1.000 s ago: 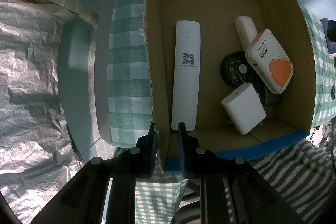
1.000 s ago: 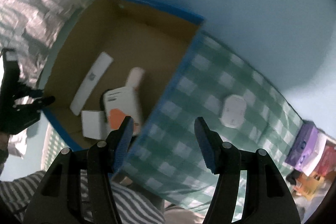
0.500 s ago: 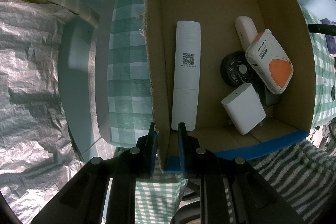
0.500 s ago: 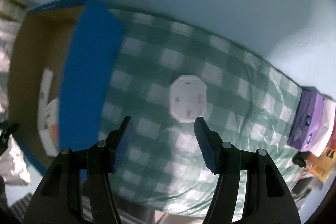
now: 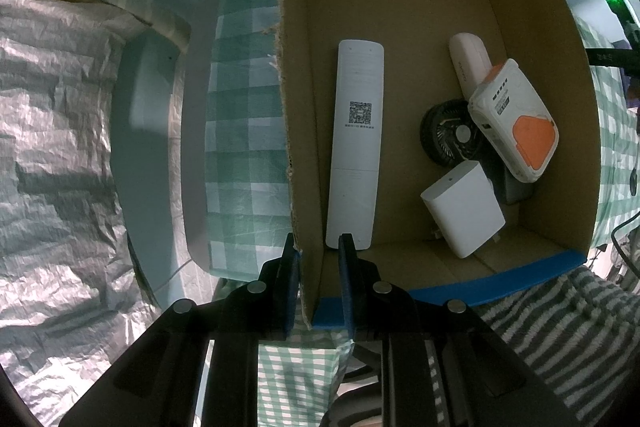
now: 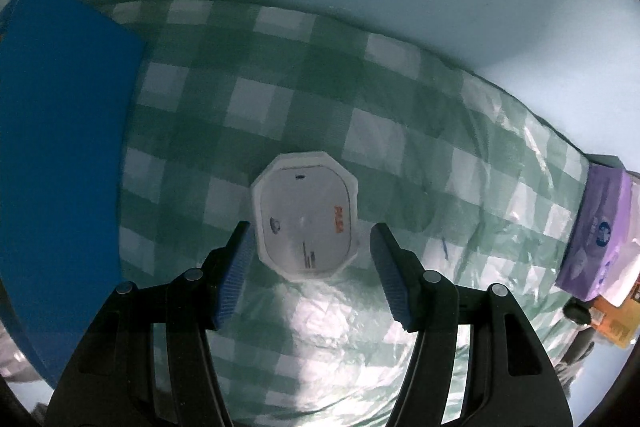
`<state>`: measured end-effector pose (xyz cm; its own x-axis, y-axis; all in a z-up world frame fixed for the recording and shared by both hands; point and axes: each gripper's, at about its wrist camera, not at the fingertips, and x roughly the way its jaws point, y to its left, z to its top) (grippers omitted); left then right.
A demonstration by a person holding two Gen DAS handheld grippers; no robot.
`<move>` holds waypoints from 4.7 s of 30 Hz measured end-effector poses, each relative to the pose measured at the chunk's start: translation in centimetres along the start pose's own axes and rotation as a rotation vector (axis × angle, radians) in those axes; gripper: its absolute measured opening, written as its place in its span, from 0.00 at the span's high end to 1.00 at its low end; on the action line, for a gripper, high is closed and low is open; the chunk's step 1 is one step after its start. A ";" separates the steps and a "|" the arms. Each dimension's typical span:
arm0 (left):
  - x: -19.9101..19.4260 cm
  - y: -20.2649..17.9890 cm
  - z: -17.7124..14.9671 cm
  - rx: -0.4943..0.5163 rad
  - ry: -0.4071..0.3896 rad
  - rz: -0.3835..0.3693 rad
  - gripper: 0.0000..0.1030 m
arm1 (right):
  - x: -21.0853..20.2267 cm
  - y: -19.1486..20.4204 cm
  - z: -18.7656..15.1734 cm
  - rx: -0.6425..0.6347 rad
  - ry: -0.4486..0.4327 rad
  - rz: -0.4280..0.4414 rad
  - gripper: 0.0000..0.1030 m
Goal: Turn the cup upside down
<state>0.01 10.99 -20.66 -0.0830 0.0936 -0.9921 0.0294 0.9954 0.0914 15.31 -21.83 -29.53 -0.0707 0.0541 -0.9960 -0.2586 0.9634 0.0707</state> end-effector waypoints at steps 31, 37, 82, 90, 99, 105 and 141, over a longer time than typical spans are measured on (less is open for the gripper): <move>0.2 -0.1 -0.1 0.006 -0.005 0.001 0.83 | -4.4 4.6 -3.5 -0.133 -0.044 -0.002 0.48; 0.2 -0.1 -0.1 0.009 -0.007 0.002 0.83 | -9.0 6.0 -4.8 -0.189 -0.089 0.032 0.48; 0.1 0.0 -0.1 0.010 -0.009 0.001 0.83 | -5.4 23.0 -6.3 -0.536 0.006 0.075 0.47; 0.1 0.1 0.0 0.006 -0.010 0.000 0.83 | -7.3 22.8 -6.4 -0.509 -0.027 0.102 0.47; 0.1 0.1 0.0 0.005 -0.011 -0.002 0.83 | -12.1 20.3 -6.1 -0.412 -0.118 0.130 0.47; -0.6 0.4 -0.5 -0.002 -0.025 -0.004 0.83 | -13.8 18.4 -5.6 -0.339 -0.150 0.125 0.47; -18.5 -3.6 -4.6 -0.039 -0.413 0.020 0.32 | -22.7 14.1 -10.1 -0.181 -0.316 0.170 0.45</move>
<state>-3.19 5.82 -2.20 0.3237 0.1045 -0.9404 -0.0115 0.9942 0.1065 3.50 -12.16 -5.35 0.1659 0.3138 -0.9349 -0.4363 0.8735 0.2158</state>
